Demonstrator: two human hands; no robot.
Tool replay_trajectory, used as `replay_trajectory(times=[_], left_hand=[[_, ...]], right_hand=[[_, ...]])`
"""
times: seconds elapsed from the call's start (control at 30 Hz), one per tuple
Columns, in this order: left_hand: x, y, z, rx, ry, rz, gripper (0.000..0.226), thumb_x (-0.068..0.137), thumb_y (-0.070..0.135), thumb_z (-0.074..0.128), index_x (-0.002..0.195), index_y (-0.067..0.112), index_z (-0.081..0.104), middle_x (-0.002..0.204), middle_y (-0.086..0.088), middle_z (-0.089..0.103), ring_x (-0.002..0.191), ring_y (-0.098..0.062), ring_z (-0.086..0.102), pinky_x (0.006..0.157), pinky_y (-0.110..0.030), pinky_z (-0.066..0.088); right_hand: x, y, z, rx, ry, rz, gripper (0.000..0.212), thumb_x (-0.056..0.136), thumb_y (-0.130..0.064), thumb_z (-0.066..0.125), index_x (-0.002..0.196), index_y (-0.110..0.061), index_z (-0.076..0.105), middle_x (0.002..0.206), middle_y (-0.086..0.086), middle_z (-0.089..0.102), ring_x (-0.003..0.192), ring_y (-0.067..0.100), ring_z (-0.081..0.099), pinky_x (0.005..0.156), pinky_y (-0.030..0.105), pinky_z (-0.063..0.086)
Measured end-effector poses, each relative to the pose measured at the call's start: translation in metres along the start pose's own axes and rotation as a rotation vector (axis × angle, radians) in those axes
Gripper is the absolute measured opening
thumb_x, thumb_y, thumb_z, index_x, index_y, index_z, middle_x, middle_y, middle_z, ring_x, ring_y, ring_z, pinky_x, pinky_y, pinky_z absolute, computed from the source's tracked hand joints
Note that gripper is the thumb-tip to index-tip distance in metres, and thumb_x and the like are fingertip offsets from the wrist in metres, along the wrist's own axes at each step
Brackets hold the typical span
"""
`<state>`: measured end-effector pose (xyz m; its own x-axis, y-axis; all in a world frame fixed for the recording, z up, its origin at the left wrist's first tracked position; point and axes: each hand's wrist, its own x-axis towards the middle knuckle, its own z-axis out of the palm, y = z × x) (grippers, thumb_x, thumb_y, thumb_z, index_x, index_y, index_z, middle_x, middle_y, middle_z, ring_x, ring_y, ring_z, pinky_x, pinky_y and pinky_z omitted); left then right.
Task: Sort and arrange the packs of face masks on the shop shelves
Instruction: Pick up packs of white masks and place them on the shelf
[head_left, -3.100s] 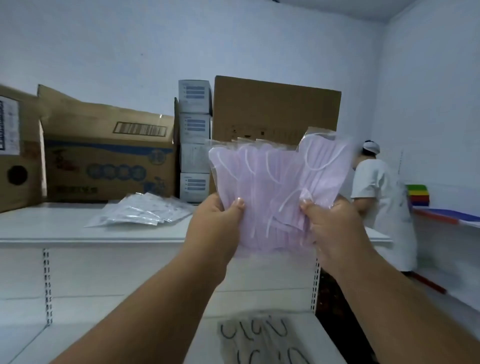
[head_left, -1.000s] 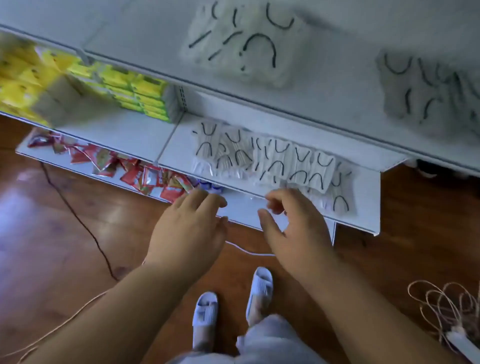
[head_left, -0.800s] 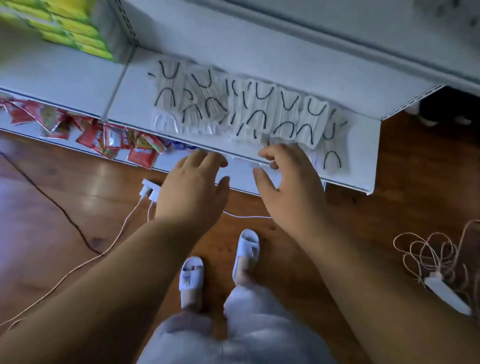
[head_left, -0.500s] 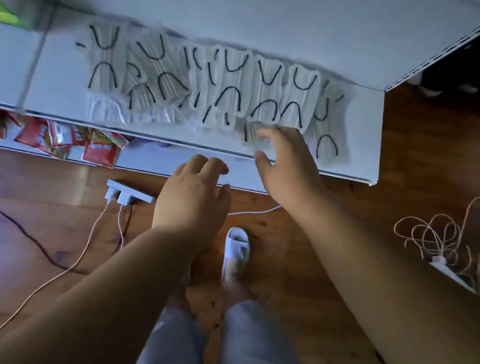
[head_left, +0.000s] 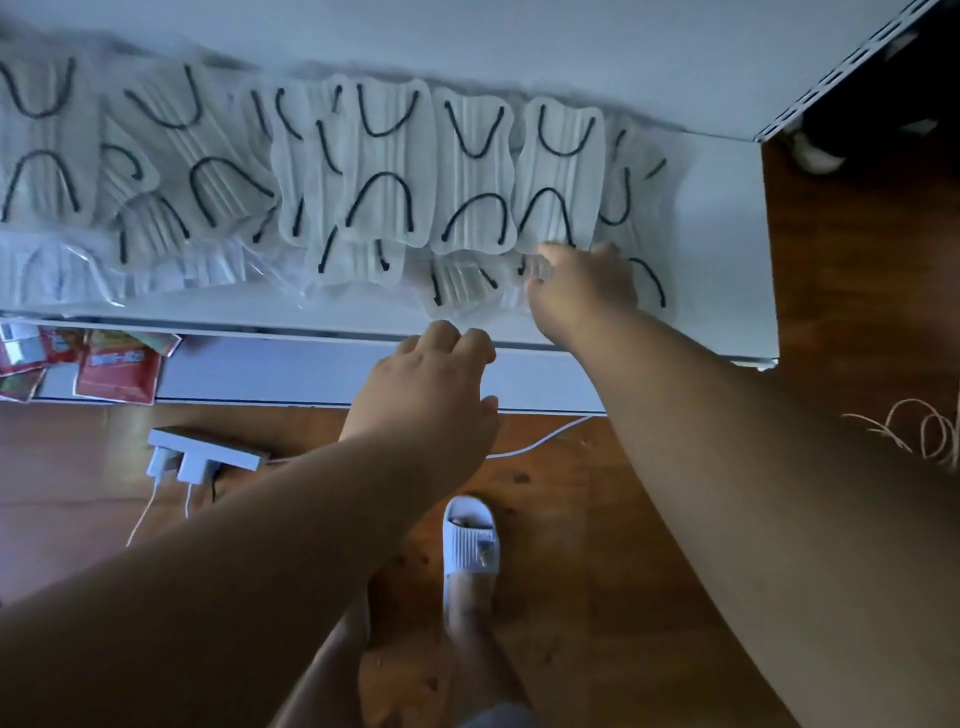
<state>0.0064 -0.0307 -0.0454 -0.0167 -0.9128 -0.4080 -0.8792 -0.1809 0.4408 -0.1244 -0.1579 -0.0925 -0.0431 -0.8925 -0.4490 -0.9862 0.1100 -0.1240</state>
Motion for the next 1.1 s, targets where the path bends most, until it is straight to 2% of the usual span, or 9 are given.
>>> replay_trajectory(times=[0.13,0.2,0.3,0.4,0.57,0.73,0.8,0.93,1.1], left_hand=[[0.015,0.005,0.002,-0.135,0.011,-0.099,0.035,0.095,0.036,0.057,0.129,0.028,0.051,0.131,0.003,0.05,0.121,-0.022,0.051,0.094,-0.036,0.044],[0.022,0.008,-0.001,-0.289,0.012,-0.208,0.029,0.094,0.039,0.059,0.121,0.029,0.056,0.123,0.006,0.055,0.106,-0.017,0.059,0.084,-0.032,0.046],[0.038,0.01,-0.006,-1.02,-0.081,-0.54,0.025,0.096,0.043,0.061,0.102,0.018,0.061,0.109,-0.003,0.066,0.102,-0.024,0.068,0.087,-0.038,0.055],[0.052,0.005,-0.01,-1.72,-0.17,-0.728,0.047,0.094,0.046,0.063,0.115,0.005,0.057,0.116,-0.019,0.066,0.099,-0.034,0.071,0.081,-0.043,0.059],[0.054,-0.002,-0.011,-1.474,-0.135,-0.674,0.024,0.088,0.004,0.07,0.111,0.006,0.065,0.093,-0.014,0.067,0.065,-0.023,0.062,0.047,-0.022,0.049],[0.04,-0.02,-0.022,-1.254,-0.282,-0.451,0.041,0.075,0.007,0.072,0.114,0.019,0.068,0.11,-0.011,0.071,0.093,-0.027,0.067,0.066,-0.033,0.056],[0.034,-0.029,-0.028,-1.312,-0.221,-0.443,0.029,0.08,0.002,0.067,0.105,0.015,0.067,0.107,-0.014,0.07,0.096,-0.03,0.065,0.079,-0.04,0.055],[0.033,-0.058,-0.027,-1.317,0.035,-0.601,0.015,0.082,0.003,0.067,0.084,0.018,0.064,0.105,-0.015,0.067,0.096,-0.032,0.068,0.075,-0.042,0.062],[0.031,-0.079,-0.025,-1.11,0.197,-0.708,0.02,0.087,0.008,0.06,0.096,0.025,0.057,0.104,-0.01,0.062,0.086,-0.03,0.067,0.076,-0.044,0.059]], right_hand=[[-0.008,0.01,0.0,0.188,0.27,-0.052,0.018,0.096,-0.021,0.048,0.085,-0.012,0.058,0.112,0.015,0.051,0.1,0.033,0.051,0.075,0.029,0.034],[-0.017,0.017,-0.001,0.572,0.339,0.004,0.018,0.094,-0.019,0.052,0.088,-0.012,0.067,0.106,0.01,0.062,0.094,0.029,0.06,0.075,0.027,0.042],[-0.047,0.017,-0.007,1.078,0.347,0.21,0.016,0.093,-0.026,0.061,0.097,-0.019,0.074,0.078,-0.006,0.074,0.081,0.015,0.073,0.072,0.033,0.055],[-0.085,0.011,-0.005,1.297,0.274,0.235,0.012,0.09,-0.022,0.067,0.083,-0.017,0.075,0.066,-0.004,0.072,0.071,0.018,0.073,0.075,0.04,0.059],[-0.12,0.005,0.003,1.293,0.222,0.139,0.024,0.089,-0.019,0.063,0.065,-0.018,0.067,0.06,-0.001,0.067,0.059,0.019,0.065,0.068,0.042,0.054],[-0.097,0.002,0.006,1.36,0.131,0.182,0.021,0.085,-0.032,0.056,0.068,-0.023,0.046,0.069,0.003,0.051,0.065,0.019,0.047,0.062,0.036,0.039],[-0.08,-0.007,0.006,1.397,0.04,0.174,0.015,0.088,-0.03,0.055,0.073,-0.026,0.052,0.079,0.005,0.057,0.069,0.021,0.054,0.062,0.034,0.044],[-0.048,-0.031,0.014,0.975,-0.044,-0.06,0.025,0.098,-0.022,0.05,0.115,-0.036,0.062,0.124,0.001,0.055,0.105,0.022,0.061,0.087,0.038,0.052],[-0.017,-0.059,0.02,-0.059,-0.111,-0.323,0.061,0.099,-0.024,0.041,0.153,-0.042,0.021,0.165,0.011,0.0,0.151,0.037,-0.002,0.118,0.052,0.014]])
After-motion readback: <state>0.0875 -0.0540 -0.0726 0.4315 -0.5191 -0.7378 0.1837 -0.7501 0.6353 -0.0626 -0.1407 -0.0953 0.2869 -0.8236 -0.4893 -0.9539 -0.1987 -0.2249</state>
